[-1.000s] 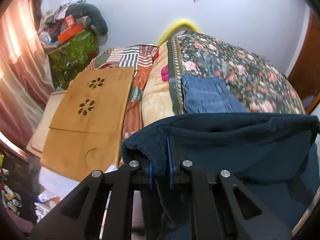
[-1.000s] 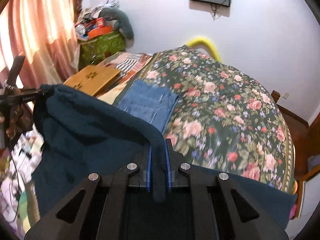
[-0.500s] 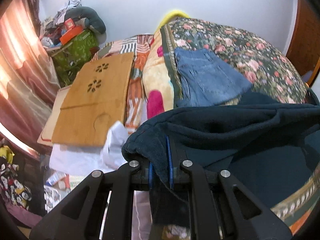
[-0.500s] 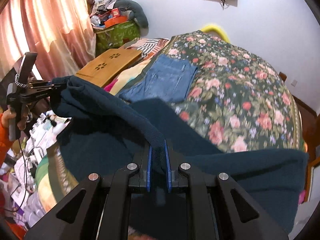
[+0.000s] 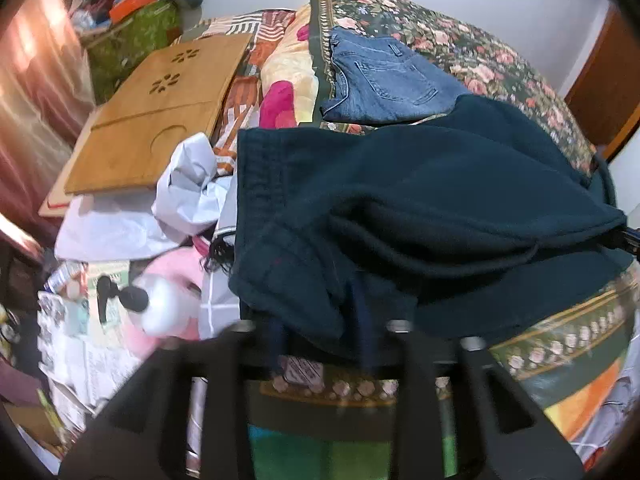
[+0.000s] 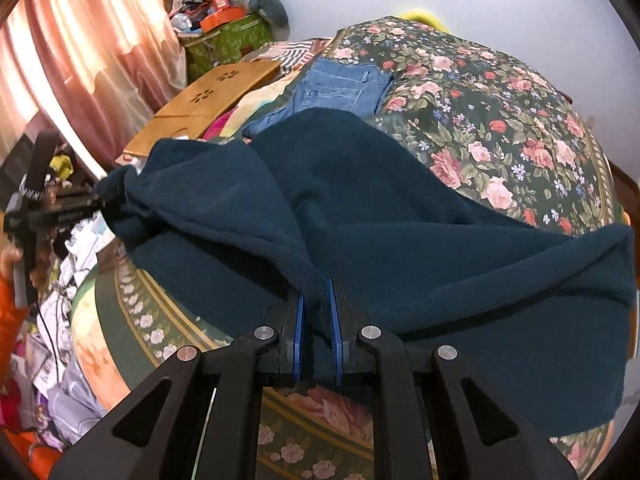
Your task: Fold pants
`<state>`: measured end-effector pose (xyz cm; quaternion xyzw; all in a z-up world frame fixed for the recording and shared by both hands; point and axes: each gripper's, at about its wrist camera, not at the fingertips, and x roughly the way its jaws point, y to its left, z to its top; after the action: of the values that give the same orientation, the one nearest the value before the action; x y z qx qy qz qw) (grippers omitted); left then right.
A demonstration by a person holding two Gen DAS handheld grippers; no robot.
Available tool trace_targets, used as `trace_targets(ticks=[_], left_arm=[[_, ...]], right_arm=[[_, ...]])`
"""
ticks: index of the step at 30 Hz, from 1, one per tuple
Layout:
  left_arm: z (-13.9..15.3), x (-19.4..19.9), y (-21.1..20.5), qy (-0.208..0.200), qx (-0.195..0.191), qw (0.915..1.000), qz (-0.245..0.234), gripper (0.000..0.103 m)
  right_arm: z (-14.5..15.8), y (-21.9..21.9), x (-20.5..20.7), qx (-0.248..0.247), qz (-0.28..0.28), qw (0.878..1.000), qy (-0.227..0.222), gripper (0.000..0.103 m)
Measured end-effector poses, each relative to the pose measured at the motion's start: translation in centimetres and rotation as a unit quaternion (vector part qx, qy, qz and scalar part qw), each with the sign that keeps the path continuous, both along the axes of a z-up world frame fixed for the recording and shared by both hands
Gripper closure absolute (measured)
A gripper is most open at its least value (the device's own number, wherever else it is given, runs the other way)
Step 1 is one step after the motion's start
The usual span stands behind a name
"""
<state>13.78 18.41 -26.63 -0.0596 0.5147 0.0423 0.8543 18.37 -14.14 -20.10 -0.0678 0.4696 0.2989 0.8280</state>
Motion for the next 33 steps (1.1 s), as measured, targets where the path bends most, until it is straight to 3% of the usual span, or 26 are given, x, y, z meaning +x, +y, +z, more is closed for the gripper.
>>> trace_targets(ticks=[2,3,8,12,14,17,18,20,21,25,29,33], left_arm=[[0.7,-0.9,0.3,-0.015,-0.006,0.9998,0.008,0.031],[0.9,-1.3,0.2,-0.022,-0.009,0.9997,0.009,0.028],[-0.7,-1.7,-0.6,-0.007,-0.025,0.9996,-0.012,0.021],[-4.2,0.5,-2.0,0.043,-0.022,0.9987,-0.013,0.021],[-5.1,1.6,-2.4,0.049,0.006,0.9988,0.001,0.024],[-4.5,2.8,-3.0,0.035,0.070,0.9969,0.006,0.039],[-4.0,3.2,-3.0,0.026,0.107,0.9939,0.012,0.042],[-2.5,4.1,-2.3,-0.004,0.200,0.9786,0.048,0.044],[-1.9,4.5,-1.6,-0.017,0.216,0.9742,0.062,0.044],[0.3,6.2,3.0,-0.048,0.209,0.9670,0.138,0.045],[1.6,5.8,5.8,-0.052,0.158,0.9759,0.141,0.045],[3.2,3.1,6.4,-0.054,0.087,0.9884,0.112,0.044]], right_arm=[[0.5,0.1,0.1,0.003,-0.001,1.000,-0.007,0.093],[0.6,0.1,0.2,0.004,-0.002,1.000,-0.010,0.093],[-0.5,-0.4,0.4,0.016,-0.015,1.000,0.008,0.093],[-0.7,-1.1,0.7,0.036,-0.025,0.999,0.024,0.093],[-0.6,-1.2,0.7,0.040,-0.025,0.999,0.024,0.093],[-0.4,-1.1,0.6,0.034,-0.018,0.999,0.017,0.093],[-0.5,-1.1,0.6,0.033,-0.017,0.999,0.016,0.093],[-0.6,-1.2,0.5,0.033,-0.016,0.999,0.018,0.093],[-0.8,-1.2,0.5,0.035,-0.017,0.999,0.020,0.093],[-1.4,-1.6,0.5,0.042,-0.025,0.998,0.032,0.093],[-1.8,-1.6,0.1,0.041,-0.024,0.998,0.035,0.093],[-1.9,-1.1,-0.3,0.024,-0.014,0.999,0.024,0.093]])
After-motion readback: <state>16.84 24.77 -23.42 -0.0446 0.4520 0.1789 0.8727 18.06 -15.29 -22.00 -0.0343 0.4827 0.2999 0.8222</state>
